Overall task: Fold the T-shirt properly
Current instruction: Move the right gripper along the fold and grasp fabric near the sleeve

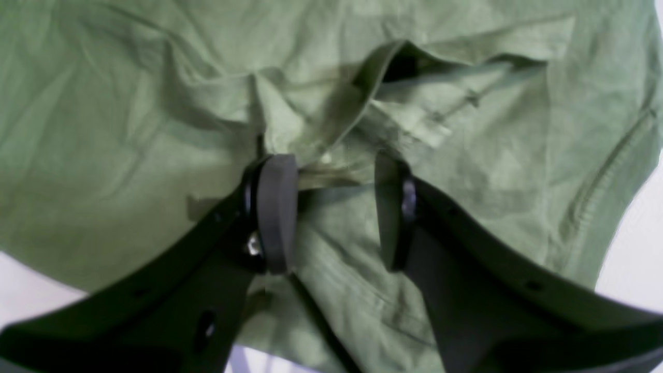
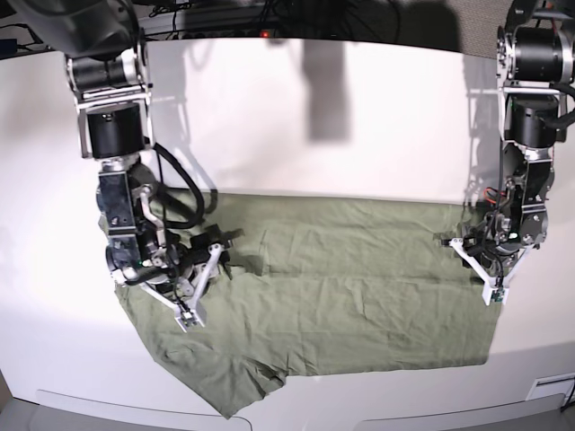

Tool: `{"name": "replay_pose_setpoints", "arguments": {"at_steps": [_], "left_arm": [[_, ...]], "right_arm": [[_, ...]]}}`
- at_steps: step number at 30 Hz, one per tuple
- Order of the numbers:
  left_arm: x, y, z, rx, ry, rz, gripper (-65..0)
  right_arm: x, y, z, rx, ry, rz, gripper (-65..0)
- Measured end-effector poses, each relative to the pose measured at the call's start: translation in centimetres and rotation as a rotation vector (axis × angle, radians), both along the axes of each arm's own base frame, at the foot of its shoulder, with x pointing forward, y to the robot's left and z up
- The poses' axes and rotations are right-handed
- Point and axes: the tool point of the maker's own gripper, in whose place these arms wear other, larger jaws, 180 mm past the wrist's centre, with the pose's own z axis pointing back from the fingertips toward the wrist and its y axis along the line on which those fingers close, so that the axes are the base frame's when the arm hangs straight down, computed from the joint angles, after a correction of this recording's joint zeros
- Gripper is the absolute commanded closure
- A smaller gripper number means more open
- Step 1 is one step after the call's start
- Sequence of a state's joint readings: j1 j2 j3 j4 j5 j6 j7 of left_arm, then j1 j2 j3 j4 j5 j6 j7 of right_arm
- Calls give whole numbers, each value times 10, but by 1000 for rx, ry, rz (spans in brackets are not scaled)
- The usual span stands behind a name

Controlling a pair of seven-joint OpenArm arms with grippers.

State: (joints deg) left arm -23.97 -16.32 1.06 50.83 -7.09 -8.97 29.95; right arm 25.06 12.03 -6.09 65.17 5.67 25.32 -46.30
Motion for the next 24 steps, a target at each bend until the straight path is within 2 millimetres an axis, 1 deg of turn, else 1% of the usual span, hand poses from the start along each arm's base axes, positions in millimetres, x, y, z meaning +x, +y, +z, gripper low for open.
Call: {"name": "replay_pose_setpoints", "arguments": {"at_steps": [4,7,9,10,12,15,17,20,24], "left_arm": [[0,0,0,0,0,0,-189],[0,0,0,0,0,0,-189],[0,0,0,0,0,0,-189],[0,0,0,0,0,0,-189],[0,0,0,0,0,0,-189],[0,0,0,1,0,0,-189],[0,0,0,0,0,0,-189],[0,0,0,0,0,0,-189],[0,0,0,0,-1,0,-189]], "right_arm": [[16,8,14,42,-107,9,-250],[30,-6,25,-30,-208,-39,-250],[40,-8,35,-34,-279,-42,-250],[42,-8,38,-28,-282,-41,-250],[39,0,38,7,-229,-15,-250],[24,18,39,50,-152,76,-250],[18,22,40,72,-133,92,-250],[11,5,32,50,-105,66,-250],[-10,-20,9,67,-59,-25,-250]]}}
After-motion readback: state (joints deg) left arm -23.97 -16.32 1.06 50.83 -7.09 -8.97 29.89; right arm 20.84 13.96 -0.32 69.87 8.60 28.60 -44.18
